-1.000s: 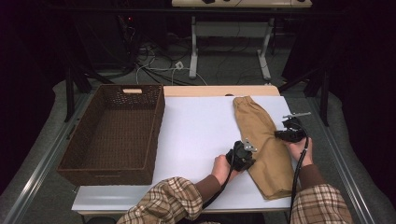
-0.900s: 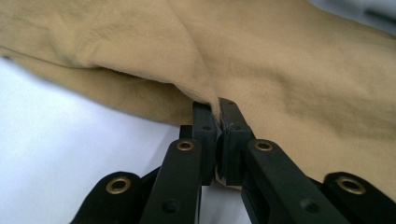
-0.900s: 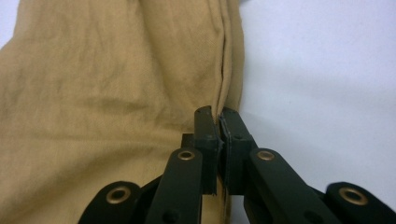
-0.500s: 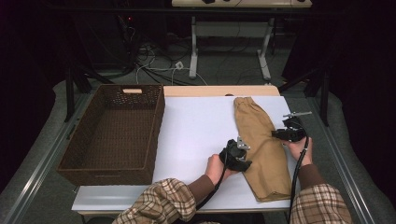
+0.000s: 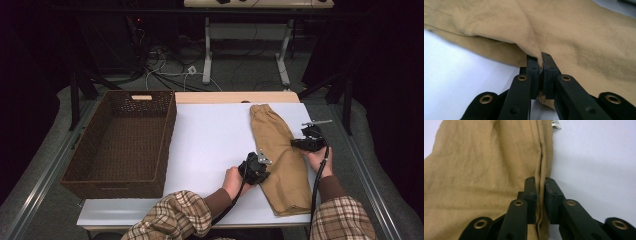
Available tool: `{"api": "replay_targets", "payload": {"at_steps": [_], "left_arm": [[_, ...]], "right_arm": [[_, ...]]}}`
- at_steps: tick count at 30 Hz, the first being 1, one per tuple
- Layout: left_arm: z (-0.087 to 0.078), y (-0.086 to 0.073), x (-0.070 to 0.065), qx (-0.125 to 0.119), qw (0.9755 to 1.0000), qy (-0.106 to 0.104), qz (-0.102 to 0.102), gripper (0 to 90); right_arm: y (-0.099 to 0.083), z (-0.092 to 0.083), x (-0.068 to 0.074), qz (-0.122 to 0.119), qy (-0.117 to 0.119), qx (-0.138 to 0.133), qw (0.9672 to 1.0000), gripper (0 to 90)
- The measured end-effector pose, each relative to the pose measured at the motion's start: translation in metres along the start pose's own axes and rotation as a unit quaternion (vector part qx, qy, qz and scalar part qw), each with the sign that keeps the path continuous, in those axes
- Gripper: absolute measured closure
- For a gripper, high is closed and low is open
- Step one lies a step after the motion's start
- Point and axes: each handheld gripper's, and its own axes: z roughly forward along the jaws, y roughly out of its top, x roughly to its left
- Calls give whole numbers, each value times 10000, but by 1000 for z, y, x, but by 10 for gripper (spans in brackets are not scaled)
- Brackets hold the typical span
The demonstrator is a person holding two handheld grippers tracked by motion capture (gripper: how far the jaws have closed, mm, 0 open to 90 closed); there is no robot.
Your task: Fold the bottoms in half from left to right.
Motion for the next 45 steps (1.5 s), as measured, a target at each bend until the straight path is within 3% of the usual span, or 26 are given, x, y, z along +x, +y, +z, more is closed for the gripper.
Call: {"api": "replay_targets", "payload": {"at_steps": [10, 26, 33, 36, 39, 41, 45], "left_arm": [[-13, -8, 8, -17, 10000, -56, -80, 873], [-52, -37, 26, 1, 9996, 38, -292, 873], [-64, -49, 37, 62, 9991, 98, -410, 867], [-63, -52, 40, 56, 9987, 99, -493, 820], [-62, -52, 41, 88, 9984, 131, -536, 607], [-63, -51, 41, 73, 9984, 125, -540, 558], [-60, -50, 38, 44, 9989, 90, -458, 611]], "right_arm": [[-2, -2, 9, -20, 16, -36, 10000, 845], [0, 8, 50, -174, 229, -39, 9996, 840], [6, 15, 70, -452, 275, -6, 9986, 821], [6, 15, 69, -519, 270, -25, 9983, 732], [5, 12, 65, -449, 308, -43, 9985, 653], [6, 12, 63, -492, 289, -113, 9983, 653], [6, 14, 64, -461, 338, -43, 9984, 710]]}}
